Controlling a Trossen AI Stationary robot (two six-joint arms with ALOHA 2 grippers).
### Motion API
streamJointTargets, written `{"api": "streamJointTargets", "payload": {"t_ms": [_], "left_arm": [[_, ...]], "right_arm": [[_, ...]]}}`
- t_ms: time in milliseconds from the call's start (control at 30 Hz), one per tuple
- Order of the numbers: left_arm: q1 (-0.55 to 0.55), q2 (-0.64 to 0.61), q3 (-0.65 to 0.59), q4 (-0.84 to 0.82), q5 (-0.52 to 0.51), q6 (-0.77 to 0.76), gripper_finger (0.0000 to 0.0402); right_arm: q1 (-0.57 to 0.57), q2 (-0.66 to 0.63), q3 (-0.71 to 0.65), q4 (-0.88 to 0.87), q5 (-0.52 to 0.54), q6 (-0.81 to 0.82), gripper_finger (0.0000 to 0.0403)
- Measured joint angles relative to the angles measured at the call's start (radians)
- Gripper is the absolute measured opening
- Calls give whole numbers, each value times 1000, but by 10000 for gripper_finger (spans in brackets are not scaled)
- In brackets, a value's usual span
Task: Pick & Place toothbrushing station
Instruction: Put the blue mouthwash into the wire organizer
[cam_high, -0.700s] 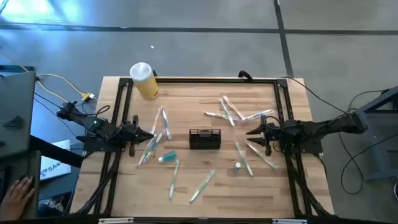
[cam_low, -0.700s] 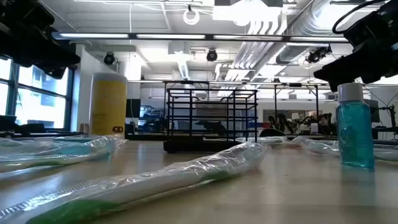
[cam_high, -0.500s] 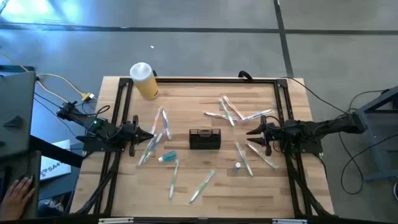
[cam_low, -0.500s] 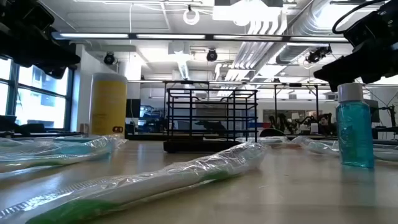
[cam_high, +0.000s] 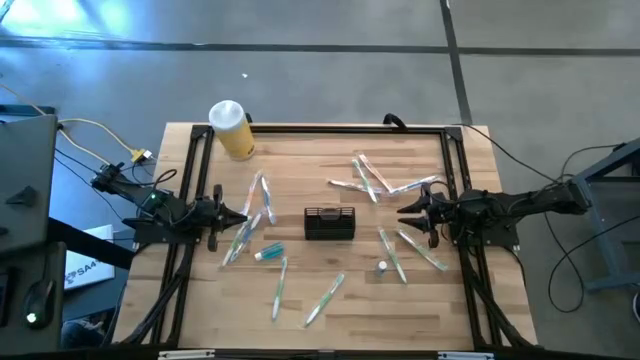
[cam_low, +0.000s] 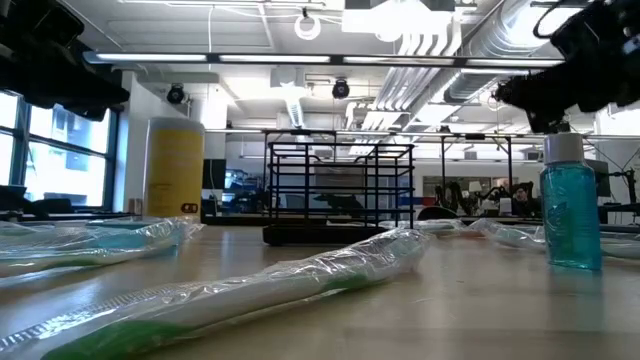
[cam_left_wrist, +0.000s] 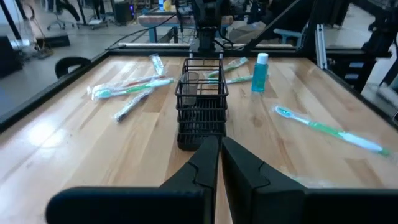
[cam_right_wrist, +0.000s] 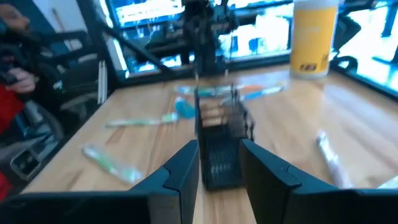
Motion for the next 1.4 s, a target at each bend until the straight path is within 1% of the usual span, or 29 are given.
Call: {"api": "streamJointTargets", "payload": {"t_ms": [133, 200, 333, 500, 567, 633, 733, 867, 967, 1100, 1233, 1333, 1400], "left_arm": [[0, 0, 0, 0, 0, 32, 19], [0, 0, 0, 0, 0, 34, 19], [0, 0, 0, 0, 0, 34, 19], [0, 0, 0, 1, 0, 34, 19], [0, 0, 0, 1, 0, 34, 19], [0, 0, 0, 0, 0, 34, 19], [0, 0, 0, 0, 6, 34, 19], [0, 0, 0, 0, 8, 34, 19], [0, 0, 0, 0, 8, 34, 19], [0, 0, 0, 0, 8, 34, 19], [0, 0, 0, 0, 8, 34, 19], [0, 0, 0, 0, 8, 41, 19], [0, 0, 0, 0, 8, 58, 19]], "right_arm": [[24, 44, 81, -39, 70, -6, 110], [41, 72, 127, -76, 104, -7, 119], [87, 160, 234, -126, 227, -30, 156], [155, 312, 414, -231, 342, -13, 210], [186, 393, 486, -287, 366, 22, 226], [217, 479, 557, -366, 366, 64, 236], [267, 620, 672, -475, 345, 135, 239], [322, 803, 842, -648, 335, 307, 237], [341, 929, 961, -790, 285, 461, 236], [349, 1069, 1071, -927, 170, 648, 236], [341, 1169, 1104, -971, 18, 849, 236], [303, 1223, 1105, -979, -111, 1057, 236], [269, 1254, 1105, -998, -209, 1147, 236]]}}
